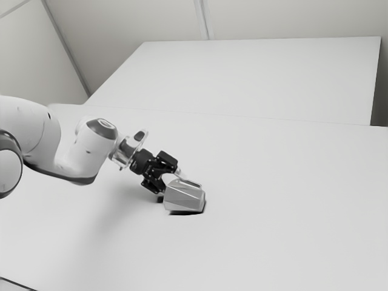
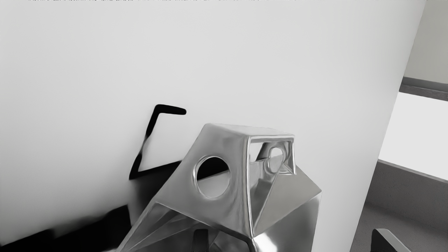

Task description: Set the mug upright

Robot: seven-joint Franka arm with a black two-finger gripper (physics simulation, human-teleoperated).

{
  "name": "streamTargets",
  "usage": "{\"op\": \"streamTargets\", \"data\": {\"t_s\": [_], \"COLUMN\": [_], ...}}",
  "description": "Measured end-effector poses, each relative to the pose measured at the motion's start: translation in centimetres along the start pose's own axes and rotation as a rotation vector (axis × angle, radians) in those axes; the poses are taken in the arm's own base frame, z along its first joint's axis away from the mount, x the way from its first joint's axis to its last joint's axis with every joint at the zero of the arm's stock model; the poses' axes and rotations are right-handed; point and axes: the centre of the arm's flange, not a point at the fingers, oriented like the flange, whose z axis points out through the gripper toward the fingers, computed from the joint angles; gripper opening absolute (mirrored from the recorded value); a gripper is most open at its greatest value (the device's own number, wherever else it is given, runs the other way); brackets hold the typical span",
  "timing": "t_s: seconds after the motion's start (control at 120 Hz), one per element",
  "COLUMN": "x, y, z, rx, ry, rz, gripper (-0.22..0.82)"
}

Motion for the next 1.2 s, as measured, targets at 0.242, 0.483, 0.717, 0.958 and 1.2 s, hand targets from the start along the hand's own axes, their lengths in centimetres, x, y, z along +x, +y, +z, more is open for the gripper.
{"op": "streamTargets", "data": {"t_s": [0.242, 0.483, 0.717, 0.958, 1.2], "x": [-0.3, -0.6, -0.9, -1.6, -1.7], "y": [-0.3, -0.3, 1.7, 5.0, 9.4], "z": [0.4, 0.7, -0.2, -1.9, -4.1], "rx": [-0.005, -0.025, -0.067, -0.075, 0.234], "ry": [0.01, 0.02, 0.026, 0.056, 0.131], "rz": [-0.013, -0.032, 0.001, 0.063, 0.143], "gripper": [0.15, -0.07, -0.16, -0.18, -0.18]}}
